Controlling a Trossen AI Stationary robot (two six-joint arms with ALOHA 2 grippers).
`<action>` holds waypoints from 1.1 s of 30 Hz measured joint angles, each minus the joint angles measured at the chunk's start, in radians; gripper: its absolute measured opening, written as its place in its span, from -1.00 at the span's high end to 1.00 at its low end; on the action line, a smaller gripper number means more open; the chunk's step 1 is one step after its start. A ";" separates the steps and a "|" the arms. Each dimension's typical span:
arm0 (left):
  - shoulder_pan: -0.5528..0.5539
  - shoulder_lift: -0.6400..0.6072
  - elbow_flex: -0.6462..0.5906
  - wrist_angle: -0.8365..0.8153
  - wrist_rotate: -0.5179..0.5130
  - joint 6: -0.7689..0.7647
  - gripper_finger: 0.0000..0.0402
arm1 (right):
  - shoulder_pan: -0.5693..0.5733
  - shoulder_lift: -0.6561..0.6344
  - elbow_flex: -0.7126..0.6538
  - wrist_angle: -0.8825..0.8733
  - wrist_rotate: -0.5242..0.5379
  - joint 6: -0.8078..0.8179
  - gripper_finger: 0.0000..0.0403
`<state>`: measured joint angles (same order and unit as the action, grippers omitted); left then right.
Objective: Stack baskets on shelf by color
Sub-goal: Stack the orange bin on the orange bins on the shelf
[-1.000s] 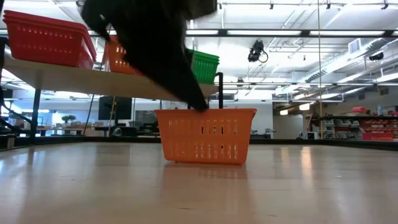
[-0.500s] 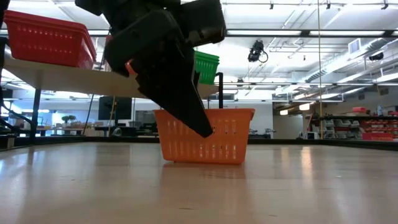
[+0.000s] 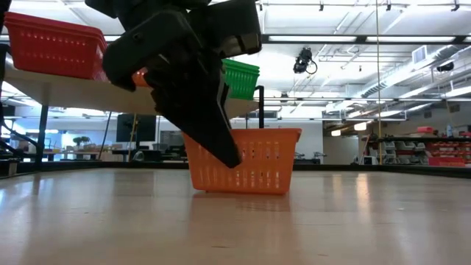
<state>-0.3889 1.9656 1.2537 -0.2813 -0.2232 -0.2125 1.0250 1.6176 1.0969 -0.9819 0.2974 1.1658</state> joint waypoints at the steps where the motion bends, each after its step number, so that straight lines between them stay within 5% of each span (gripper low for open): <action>1: 0.001 0.000 0.000 -0.003 0.003 0.000 0.76 | 0.000 0.000 0.000 0.000 0.000 -0.001 -0.11; 5: 0.010 -0.002 0.000 0.004 0.030 0.040 0.95 | 0.000 0.000 0.000 -0.001 0.000 -0.010 -0.11; 17: 0.010 -0.002 0.045 0.013 0.020 0.091 0.96 | 0.000 0.000 0.000 0.000 0.000 -0.017 -0.11; 33: -0.028 -0.027 0.246 -0.184 -0.384 0.042 0.97 | -0.002 0.000 0.000 0.047 -0.012 -0.044 -0.11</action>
<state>-0.4168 1.9383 1.5001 -0.4658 -0.6075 -0.1709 1.0233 1.6176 1.0969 -0.9345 0.2849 1.1217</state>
